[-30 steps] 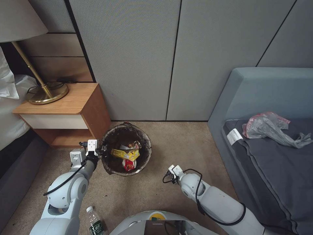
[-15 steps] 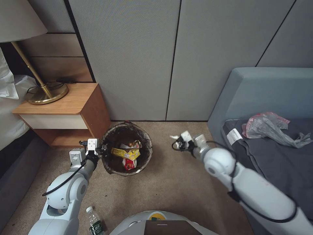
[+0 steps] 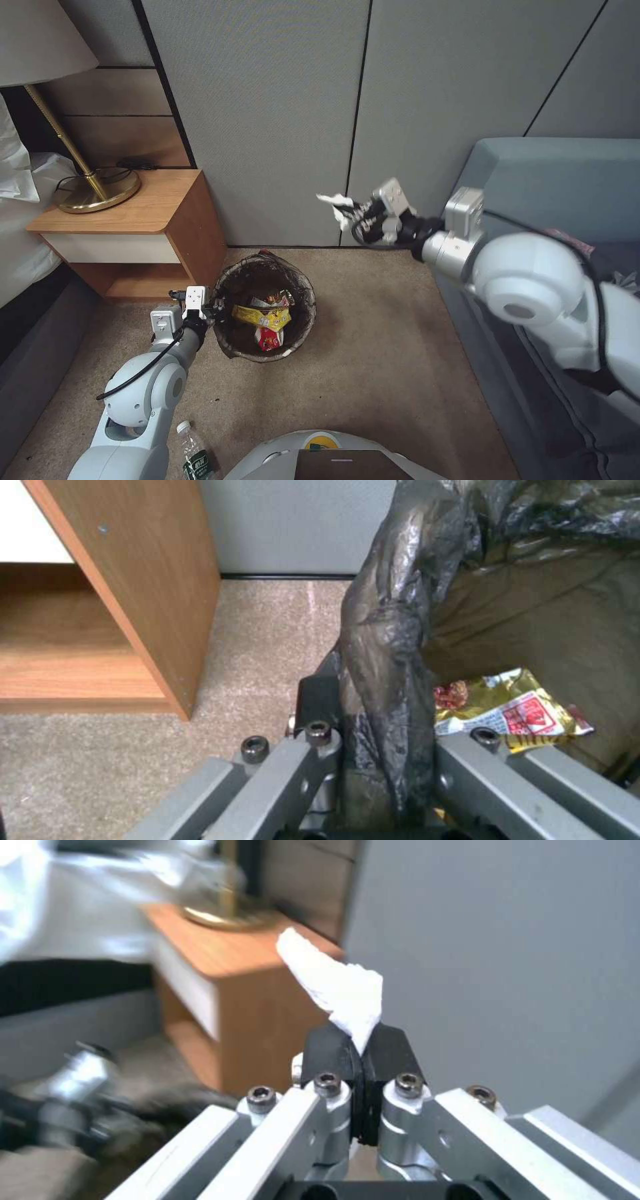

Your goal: Pick up the trash bin, then pick up the garbage from the floor and place it into the trash bin.

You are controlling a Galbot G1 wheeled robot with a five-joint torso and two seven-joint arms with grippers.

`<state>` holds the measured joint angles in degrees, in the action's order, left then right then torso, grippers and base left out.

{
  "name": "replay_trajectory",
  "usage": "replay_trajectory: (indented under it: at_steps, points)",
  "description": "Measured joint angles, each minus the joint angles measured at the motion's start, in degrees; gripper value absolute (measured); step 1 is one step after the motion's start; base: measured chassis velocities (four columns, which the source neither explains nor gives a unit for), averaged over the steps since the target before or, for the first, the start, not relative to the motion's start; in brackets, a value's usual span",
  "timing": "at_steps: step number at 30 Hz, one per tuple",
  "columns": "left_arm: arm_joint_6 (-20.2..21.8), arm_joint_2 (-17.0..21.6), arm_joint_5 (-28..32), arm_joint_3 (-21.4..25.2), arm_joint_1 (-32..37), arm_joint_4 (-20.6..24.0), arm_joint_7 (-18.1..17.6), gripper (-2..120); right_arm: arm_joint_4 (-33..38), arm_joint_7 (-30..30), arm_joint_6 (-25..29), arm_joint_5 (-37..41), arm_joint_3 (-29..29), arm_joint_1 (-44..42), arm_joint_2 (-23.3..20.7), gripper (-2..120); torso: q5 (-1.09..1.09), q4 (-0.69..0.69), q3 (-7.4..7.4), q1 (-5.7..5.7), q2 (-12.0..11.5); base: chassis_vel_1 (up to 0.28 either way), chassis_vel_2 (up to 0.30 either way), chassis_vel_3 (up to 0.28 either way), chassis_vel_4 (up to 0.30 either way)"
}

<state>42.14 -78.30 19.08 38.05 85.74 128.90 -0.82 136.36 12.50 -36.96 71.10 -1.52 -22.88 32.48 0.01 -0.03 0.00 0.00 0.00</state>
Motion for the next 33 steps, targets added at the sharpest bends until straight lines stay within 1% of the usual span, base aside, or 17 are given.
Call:
replay_trajectory:
  at_steps: [1, 2, 4, 5, 6, 7, 8, 9, 10, 11, 12, 13, 16, 23, 29, 33]
  points:
    - [0.0, 0.0, 0.0, 0.0, 0.0, 0.0, 0.0, 0, 0.0, 0.0, 0.0, 0.0, 0.0, 0.0, 0.0, 0, 0.00, 0.00, 0.00, 0.00, 0.0, 0.000, 0.000, 0.000, 0.000]
    - [0.0, -0.2, -0.1, -0.1, -0.1, -0.3, 0.0, 0, -1.1, -1.2, 0.1, 3.3, -5.9, 9.8, 1.2, 0, -0.02, -0.01, 0.00, 0.00, 0.0, 0.000, 0.000, 0.000, 0.000]
    - [0.0, -0.4, -0.2, -0.2, -0.2, -0.7, 0.0, 0, -3.2, -1.5, 0.3, 5.0, -14.1, 18.6, 4.5, 0, -0.02, 0.01, 0.00, 0.00, 0.0, 0.000, 0.000, 0.000, 0.000]
    - [0.0, -0.4, -0.2, -0.2, -0.2, -0.7, 0.0, 0, -3.2, -1.5, 0.3, 5.0, -14.1, 18.6, 4.5, 0, -0.02, 0.01, 0.00, 0.00, 0.0, 0.000, 0.000, 0.000, 0.000]
    - [0.0, -0.6, -0.2, -0.3, -0.3, -0.7, 0.0, 0, -4.0, -1.3, 0.3, 5.8, -18.2, 21.9, 6.9, 0, -0.01, 0.01, 0.01, 0.00, 0.0, 0.000, 0.000, 0.000, 0.000]
    - [0.0, -0.7, -0.2, -0.3, -0.3, -0.8, 0.0, 0, -4.5, -0.9, 0.3, 6.2, -20.3, 23.4, 8.2, 0, -0.02, 0.02, 0.01, 0.00, 0.0, 0.000, 0.000, 0.000, 0.000]
    - [0.0, -0.8, -0.3, -0.3, -0.4, -0.8, 0.0, 0, -5.1, -0.2, 0.2, 6.7, -24.0, 25.5, 10.6, 0, -0.04, 0.02, 0.01, 0.00, 0.0, 0.000, 0.000, 0.000, 0.000]
    - [0.0, -0.8, -0.3, -0.3, -0.4, -0.8, 0.0, 0, -5.1, -0.2, 0.2, 6.7, -24.0, 25.5, 10.6, 0, -0.04, 0.02, 0.01, 0.00, 0.0, 0.000, 0.000, 0.000, 0.000]
    - [0.0, -1.0, -0.3, -0.3, -0.4, -0.8, 0.0, 0, -5.5, 0.9, -0.3, 6.9, -27.4, 26.7, 12.9, 0, -0.03, 0.03, 0.01, 0.00, 0.0, 0.000, 0.000, 0.000, 0.000]
    - [0.0, -1.1, -0.3, -0.3, -0.4, -0.8, 0.0, 0, -5.8, 1.5, -0.6, 6.9, -29.2, 27.0, 14.0, 0, -0.04, 0.03, 0.01, 0.00, 0.0, 0.000, 0.000, 0.000, 0.000]
    - [0.0, -1.1, -0.4, -0.1, -0.4, -0.8, 0.0, 0, -6.1, 2.5, -1.2, 6.7, -32.3, 26.5, 15.5, 0, -0.04, 0.04, 0.01, 0.00, 0.0, 0.000, 0.000, 0.000, 0.000]
    - [0.0, -1.1, -0.4, -0.1, -0.4, -0.8, 0.0, 0, -6.1, 2.5, -1.2, 6.7, -32.3, 26.5, 15.5, 0, -0.04, 0.04, 0.01, 0.00, 0.0, 0.000, 0.000, 0.000, 0.000]
    - [0.0, -1.2, -0.3, 0.4, -0.5, -0.8, 0.0, 0, -7.2, 3.1, -1.9, 3.3, -36.8, 23.4, 16.2, 0, -0.01, 0.02, 0.01, 0.00, 0.0, 0.000, 0.000, 0.000, 0.000]
    - [0.0, -1.6, -0.3, 0.5, -0.8, -0.7, 0.0, 0, -8.5, 3.0, -3.0, 0.0, -38.3, 18.9, 15.2, 0, -0.01, -0.01, 0.00, 0.00, 0.0, 0.000, 0.000, 0.000, 0.000]
    - [0.0, -1.7, -0.4, 0.5, -0.8, -0.8, 0.0, 0, -9.2, 2.9, -2.9, -1.8, -39.5, 17.5, 14.9, 0, -0.01, 0.00, 0.00, 0.00, 0.0, 0.000, 0.000, 0.000, 0.000]
    - [0.0, -1.5, -0.4, 0.7, -0.8, -0.8, 0.0, 0, -10.5, 2.9, -2.1, -2.3, -40.8, 17.2, 15.6, 0, -0.01, 0.00, 0.00, 0.00, 0.0, 0.000, 0.000, 0.000, 0.000]
